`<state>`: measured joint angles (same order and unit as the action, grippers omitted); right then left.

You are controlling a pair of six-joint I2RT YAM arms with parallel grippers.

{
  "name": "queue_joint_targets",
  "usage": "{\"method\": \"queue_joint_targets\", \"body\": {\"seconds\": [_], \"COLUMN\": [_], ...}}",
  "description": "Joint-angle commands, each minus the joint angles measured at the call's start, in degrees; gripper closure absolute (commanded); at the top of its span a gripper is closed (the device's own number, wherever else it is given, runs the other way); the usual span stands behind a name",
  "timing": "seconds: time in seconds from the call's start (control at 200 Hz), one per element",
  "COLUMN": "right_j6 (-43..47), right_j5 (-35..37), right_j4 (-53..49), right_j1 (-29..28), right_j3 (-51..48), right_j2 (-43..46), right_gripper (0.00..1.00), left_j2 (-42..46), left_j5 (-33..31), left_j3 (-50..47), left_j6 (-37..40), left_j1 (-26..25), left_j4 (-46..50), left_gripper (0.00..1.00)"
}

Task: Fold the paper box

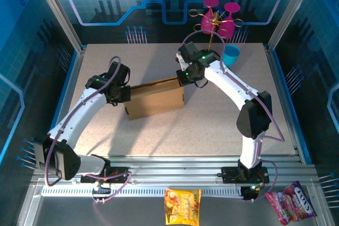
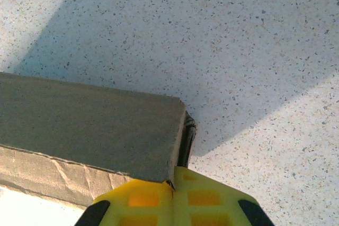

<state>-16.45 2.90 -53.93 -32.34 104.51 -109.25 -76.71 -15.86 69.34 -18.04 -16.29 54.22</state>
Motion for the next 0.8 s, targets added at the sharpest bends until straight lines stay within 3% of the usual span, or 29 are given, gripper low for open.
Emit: {"method": "queue_joint_targets", "body": {"seconds": [0.0, 0.295, 0.38, 0.435, 0.625, 0.795], "right_j6": [0.51, 1.07, 1.15, 1.2, 1.15, 1.24], "right_j5": [0.61, 1.94, 2.31, 2.38, 2.3, 2.29], "right_j4": [-1.73, -1.14, -1.09, -1.09, -1.09, -1.0], "right_j1": [-1.19, -1.78, -1.85, -1.83, -1.85, -1.85], "right_j3": [-1.1, -2.12, -2.37, -2.24, -2.44, -2.72], "right_j2": [-0.47, -0.09, 0.07, 0.09, 0.22, 0.44], "right_gripper": [1.0, 1.0, 1.0, 1.0, 1.0, 1.0], "left_j2": [1.16, 2.85, 3.31, 3.44, 4.93, 6.77], "left_j5": [-0.16, 0.69, 1.56, 2.79, 7.02, 16.65], "left_j3": [-2.81, -3.02, 0.66, 3.34, 11.72, 8.29], "left_j6": [-1.44, -3.8, -6.05, -8.31, -21.6, -39.88], "left_j1": [-0.88, -1.51, -1.5, -1.48, -0.69, 5.72], "left_j4": [1.83, 2.73, 4.99, 6.78, 12.62, 9.83], "left_gripper": [1.0, 1.0, 0.73, 0.63, 0.42, 0.37]}}
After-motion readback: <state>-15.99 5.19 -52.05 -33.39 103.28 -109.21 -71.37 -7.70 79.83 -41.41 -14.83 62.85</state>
